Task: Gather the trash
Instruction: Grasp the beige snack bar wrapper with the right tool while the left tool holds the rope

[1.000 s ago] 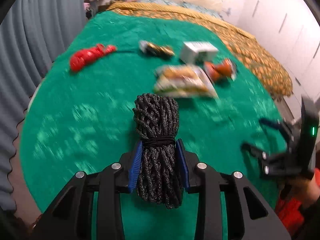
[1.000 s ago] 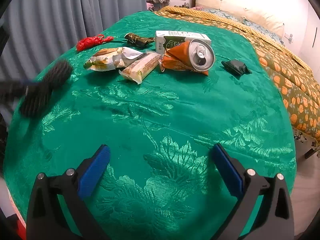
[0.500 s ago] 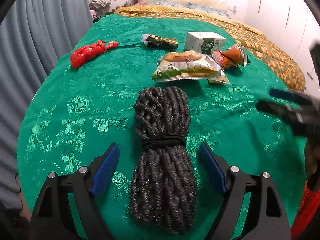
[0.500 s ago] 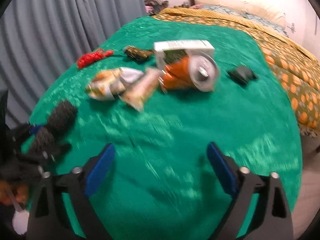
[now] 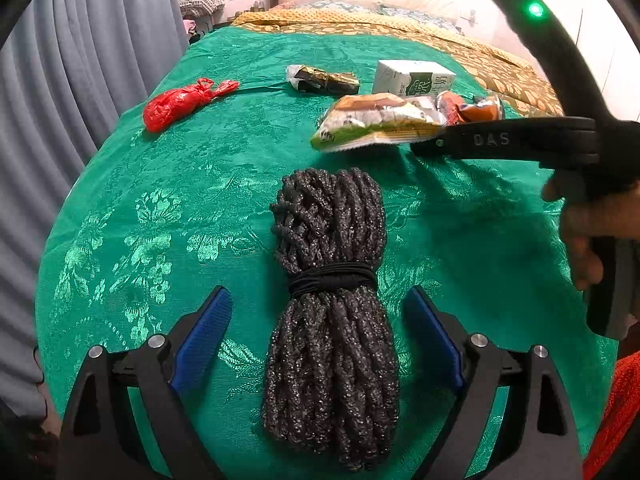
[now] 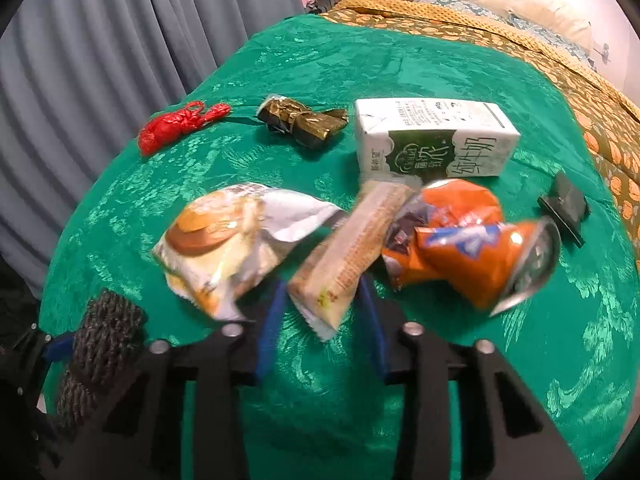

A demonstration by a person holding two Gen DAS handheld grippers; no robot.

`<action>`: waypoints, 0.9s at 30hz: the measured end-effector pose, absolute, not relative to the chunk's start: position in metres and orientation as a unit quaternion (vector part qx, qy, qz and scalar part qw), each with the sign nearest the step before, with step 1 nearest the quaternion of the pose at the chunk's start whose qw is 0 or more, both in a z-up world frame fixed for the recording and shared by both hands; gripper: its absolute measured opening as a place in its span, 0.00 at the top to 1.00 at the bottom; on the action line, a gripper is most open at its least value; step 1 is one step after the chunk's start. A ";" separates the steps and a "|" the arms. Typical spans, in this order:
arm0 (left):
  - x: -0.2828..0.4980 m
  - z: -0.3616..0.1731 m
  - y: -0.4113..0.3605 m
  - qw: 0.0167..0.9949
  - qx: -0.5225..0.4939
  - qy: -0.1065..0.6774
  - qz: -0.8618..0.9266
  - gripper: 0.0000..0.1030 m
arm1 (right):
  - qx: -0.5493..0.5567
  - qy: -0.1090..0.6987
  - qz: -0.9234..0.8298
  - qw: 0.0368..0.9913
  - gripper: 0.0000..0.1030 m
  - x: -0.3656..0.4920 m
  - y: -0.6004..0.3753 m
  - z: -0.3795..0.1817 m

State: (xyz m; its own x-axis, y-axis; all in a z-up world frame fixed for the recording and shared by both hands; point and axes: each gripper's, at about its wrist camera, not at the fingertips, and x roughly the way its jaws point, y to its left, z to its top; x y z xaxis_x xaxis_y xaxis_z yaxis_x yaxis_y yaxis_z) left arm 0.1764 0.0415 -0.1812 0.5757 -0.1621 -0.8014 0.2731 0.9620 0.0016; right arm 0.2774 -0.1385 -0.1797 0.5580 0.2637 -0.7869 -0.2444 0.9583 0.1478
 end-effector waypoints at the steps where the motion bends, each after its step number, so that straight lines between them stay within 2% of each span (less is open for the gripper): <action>1: 0.177 -0.181 0.041 0.885 0.062 0.444 -0.123 0.15 | 0.006 0.447 0.149 0.882 0.71 0.273 -0.140 -0.178; 12: 0.177 -0.182 0.041 0.886 0.064 0.444 -0.122 0.13 | -0.011 0.452 0.256 0.855 0.71 0.185 -0.169 -0.156; 19: 0.176 -0.182 0.041 0.878 0.059 0.451 -0.148 0.05 | -0.052 0.482 0.256 0.836 0.69 0.122 -0.194 -0.177; 20: 0.175 -0.181 0.042 0.878 0.057 0.451 -0.152 0.05 | -0.053 0.482 0.249 0.838 0.60 0.119 -0.198 -0.179; 21: 0.174 -0.180 0.045 0.875 0.050 0.452 -0.163 0.05 | -0.048 0.481 0.237 0.843 0.45 0.115 -0.205 -0.181; 22: 0.172 -0.179 0.048 0.874 0.045 0.453 -0.170 0.05 | -0.042 0.479 0.232 0.846 0.37 0.113 -0.209 -0.181; 27: 0.161 -0.172 0.069 0.865 0.007 0.462 -0.194 0.05 | 0.004 0.476 0.204 0.855 0.36 0.107 -0.231 -0.176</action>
State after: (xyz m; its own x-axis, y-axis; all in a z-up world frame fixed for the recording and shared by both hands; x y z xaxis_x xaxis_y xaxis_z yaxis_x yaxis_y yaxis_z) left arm 0.1614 0.0687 -0.1720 0.4980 -0.3286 -0.8025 0.3413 0.9250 -0.1670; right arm 0.1071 -0.2310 -0.1756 0.4637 0.3526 -0.8128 -0.3442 0.9170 0.2014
